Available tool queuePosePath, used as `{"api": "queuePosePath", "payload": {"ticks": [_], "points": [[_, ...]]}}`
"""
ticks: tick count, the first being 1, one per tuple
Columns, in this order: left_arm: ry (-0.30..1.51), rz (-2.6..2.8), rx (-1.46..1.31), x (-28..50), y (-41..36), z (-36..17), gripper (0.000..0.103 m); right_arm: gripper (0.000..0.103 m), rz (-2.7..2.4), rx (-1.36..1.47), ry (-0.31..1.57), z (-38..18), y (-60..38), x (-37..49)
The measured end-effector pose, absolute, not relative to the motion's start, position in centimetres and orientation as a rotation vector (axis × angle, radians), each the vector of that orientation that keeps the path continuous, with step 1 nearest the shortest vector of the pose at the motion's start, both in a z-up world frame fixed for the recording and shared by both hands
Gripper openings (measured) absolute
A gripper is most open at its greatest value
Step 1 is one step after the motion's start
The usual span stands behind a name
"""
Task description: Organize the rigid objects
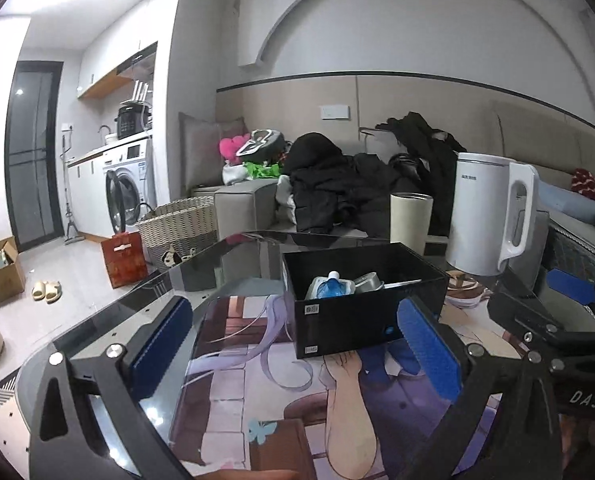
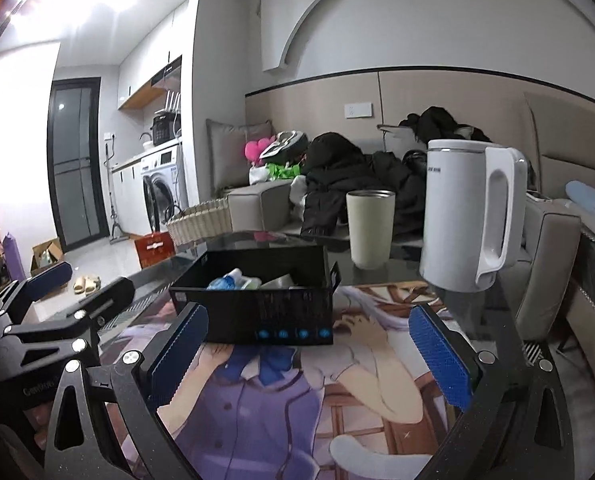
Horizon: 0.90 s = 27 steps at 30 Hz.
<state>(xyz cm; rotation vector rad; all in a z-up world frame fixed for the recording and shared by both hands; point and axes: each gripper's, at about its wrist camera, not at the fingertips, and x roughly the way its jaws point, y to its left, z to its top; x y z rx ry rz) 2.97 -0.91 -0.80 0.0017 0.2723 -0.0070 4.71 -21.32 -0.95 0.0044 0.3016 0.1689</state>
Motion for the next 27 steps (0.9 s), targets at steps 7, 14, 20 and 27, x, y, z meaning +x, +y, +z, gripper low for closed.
{"api": "queuePosePath", "payload": {"ticks": [7, 14, 20, 27], "points": [[0.280, -0.018, -0.017, 3.1, -0.9, -1.2, 0.103, 0.102, 0.172, -0.004, 0.299, -0.9, -21.1, 4.5], [0.274, -0.011, -0.018, 2.9, -0.8, -1.2, 0.103, 0.102, 0.167, 0.007, 0.334, -1.1, -21.4, 5.2], [0.277, -0.003, -0.017, 2.9, -0.8, -1.2, 0.103, 0.102, 0.141, -0.066, 0.335, -1.2, -20.9, 5.3], [0.278, 0.001, -0.014, 2.8, -0.8, -1.3, 0.103, 0.102, 0.146, -0.065, 0.342, -1.3, -20.8, 5.4]]}}
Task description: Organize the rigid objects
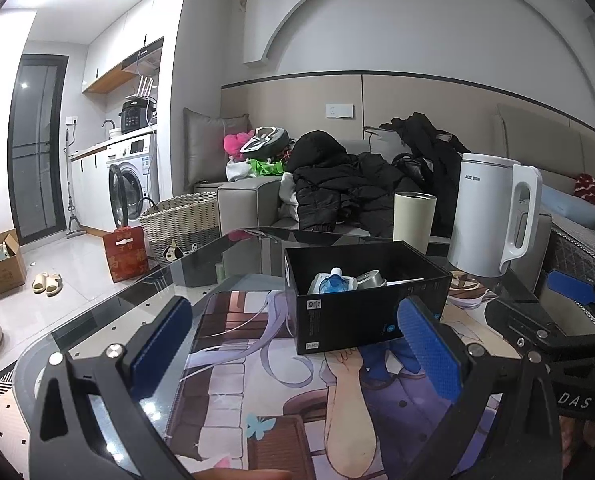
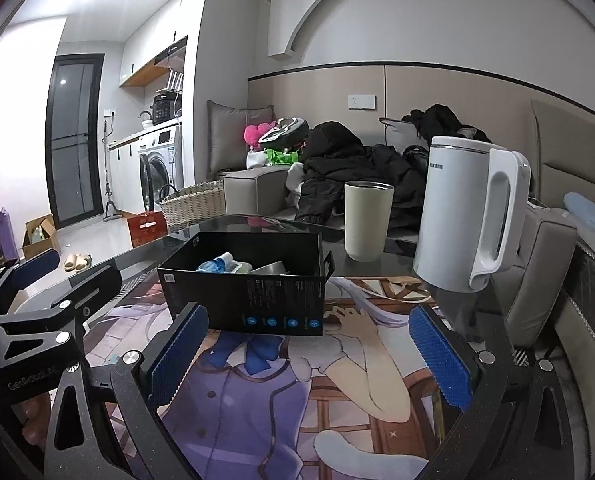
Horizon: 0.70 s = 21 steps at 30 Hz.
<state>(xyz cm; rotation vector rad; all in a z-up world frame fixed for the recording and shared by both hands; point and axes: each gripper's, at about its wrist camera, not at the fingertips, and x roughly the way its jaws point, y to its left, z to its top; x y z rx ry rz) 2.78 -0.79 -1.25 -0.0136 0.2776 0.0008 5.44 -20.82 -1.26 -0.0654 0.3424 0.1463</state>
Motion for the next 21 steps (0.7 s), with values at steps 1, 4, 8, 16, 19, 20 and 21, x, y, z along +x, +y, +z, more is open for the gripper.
{"api": "queuePosePath", "payload": {"ticks": [1, 4, 8, 16, 19, 20, 21], "points": [[0.278, 0.002, -0.015, 2.81, -0.80, -1.26, 0.103, 0.102, 0.148, -0.064, 0.344, -1.27, -20.84, 5.48], [0.279, 0.000, -0.014, 2.80, -0.77, -1.25, 0.103, 0.102, 0.148, -0.060, 0.340, -1.24, -20.93, 5.40], [0.279, 0.001, -0.015, 2.79, -0.78, -1.25, 0.103, 0.102, 0.146, -0.064, 0.338, -1.26, -20.93, 5.43], [0.282, 0.003, -0.015, 2.65, -0.72, -1.25, 0.103, 0.102, 0.151, -0.067, 0.340, -1.26, -20.88, 5.42], [0.282, 0.004, -0.014, 2.73, -0.76, -1.25, 0.103, 0.102, 0.151, -0.068, 0.341, -1.25, -20.91, 5.47], [0.282, 0.004, -0.014, 2.70, -0.76, -1.25, 0.103, 0.102, 0.151, -0.068, 0.340, -1.25, -20.90, 5.45], [0.282, 0.004, -0.015, 2.74, -0.77, -1.25, 0.103, 0.102, 0.152, -0.068, 0.339, -1.24, -20.90, 5.45]]}}
